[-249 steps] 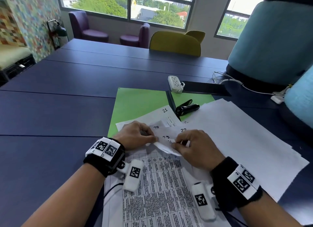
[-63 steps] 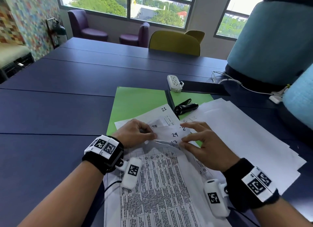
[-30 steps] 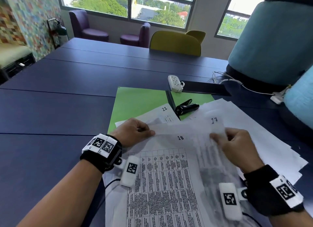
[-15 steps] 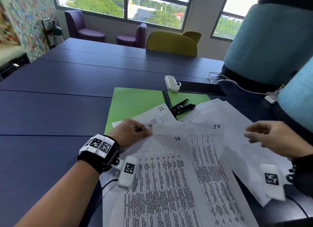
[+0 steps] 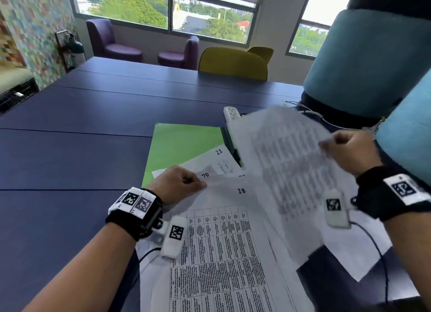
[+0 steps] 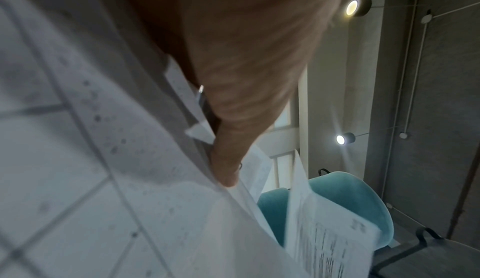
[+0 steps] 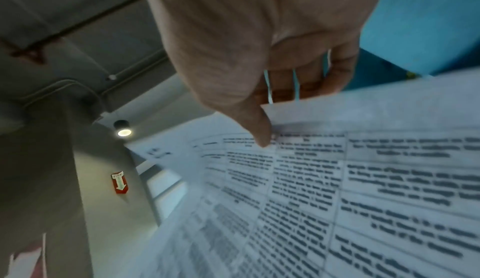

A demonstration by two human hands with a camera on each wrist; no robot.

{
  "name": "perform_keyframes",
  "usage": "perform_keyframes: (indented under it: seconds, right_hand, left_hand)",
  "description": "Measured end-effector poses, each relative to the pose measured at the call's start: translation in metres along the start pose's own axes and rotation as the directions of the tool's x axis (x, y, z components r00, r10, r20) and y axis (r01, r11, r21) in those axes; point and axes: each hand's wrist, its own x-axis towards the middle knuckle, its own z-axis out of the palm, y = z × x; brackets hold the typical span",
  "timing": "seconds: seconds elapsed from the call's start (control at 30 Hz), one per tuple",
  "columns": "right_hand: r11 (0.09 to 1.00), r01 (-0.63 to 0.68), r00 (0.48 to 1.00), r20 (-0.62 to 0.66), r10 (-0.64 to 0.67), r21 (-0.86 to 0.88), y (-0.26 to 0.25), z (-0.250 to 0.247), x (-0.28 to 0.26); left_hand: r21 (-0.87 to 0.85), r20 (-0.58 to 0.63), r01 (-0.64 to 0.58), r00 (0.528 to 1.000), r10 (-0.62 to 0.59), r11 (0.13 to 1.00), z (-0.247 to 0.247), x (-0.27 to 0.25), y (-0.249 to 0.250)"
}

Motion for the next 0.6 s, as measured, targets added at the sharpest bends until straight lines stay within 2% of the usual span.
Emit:
perform_keyframes:
  seconds: [0.07, 0.13, 0.2, 0.3, 0.37, 0.4, 0.43, 0.5, 0.53, 0.6]
  right_hand:
    - [0.989, 0.067, 0.982, -0.167, -0.089, -0.133, -0.019, -0.018, 0.019]
    - [0.935, 0.139, 0.936, -0.264, -0.231, -0.326, -0.036, -0.037, 0.036]
    - [0.849, 0.276, 0.861, -0.277, -0.427, -0.451, -0.052, -0.052, 0.050]
    - [0.732, 0.391, 0.751, -0.267, -0.604, -0.558, -0.079, -0.057, 0.040]
    - [0.615, 0.431, 0.735, -0.139, -0.664, -0.660, -0.091, -0.038, 0.017]
    - [0.568, 0.447, 0.747, -0.060, -0.662, -0.691, -0.091, -0.024, 0.005]
    - [0.536, 0.448, 0.783, 0.025, -0.621, -0.716, -0.088, -0.009, -0.004]
    - [0.462, 0.398, 0.888, 0.206, -0.412, -0.793, -0.070, 0.022, -0.014]
    - [0.420, 0.386, 0.915, 0.284, -0.285, -0.821, -0.058, 0.036, -0.018]
    - [0.373, 0.393, 0.917, 0.389, -0.088, -0.841, -0.030, 0.056, -0.022]
  left_hand:
    - [-0.010, 0.008, 0.004, 1.000, -0.004, 1.000, 0.000, 0.000, -0.001]
    - [-0.008, 0.006, 0.002, 1.000, -0.002, 1.000, 0.000, 0.001, -0.001]
    - [-0.005, -0.002, 0.000, 1.000, 0.000, 1.000, 0.000, 0.001, 0.000]
    - [0.000, 0.003, -0.001, 1.000, 0.001, 1.000, -0.001, 0.001, 0.001]
    - [0.007, 0.006, -0.001, 1.000, 0.001, 1.000, -0.001, 0.000, 0.002]
    - [0.010, 0.004, -0.001, 1.000, 0.001, 1.000, -0.001, -0.001, 0.003]
    - [0.011, 0.001, -0.001, 1.000, 0.001, 1.000, -0.001, -0.002, 0.003]
    - [0.007, -0.004, 0.005, 1.000, -0.005, 1.000, -0.001, -0.003, 0.004]
    - [0.005, -0.004, 0.008, 1.000, -0.008, 1.000, -0.001, -0.004, 0.004]
    - [-0.008, 0.001, 0.014, 1.000, -0.014, 1.000, -0.001, -0.003, 0.002]
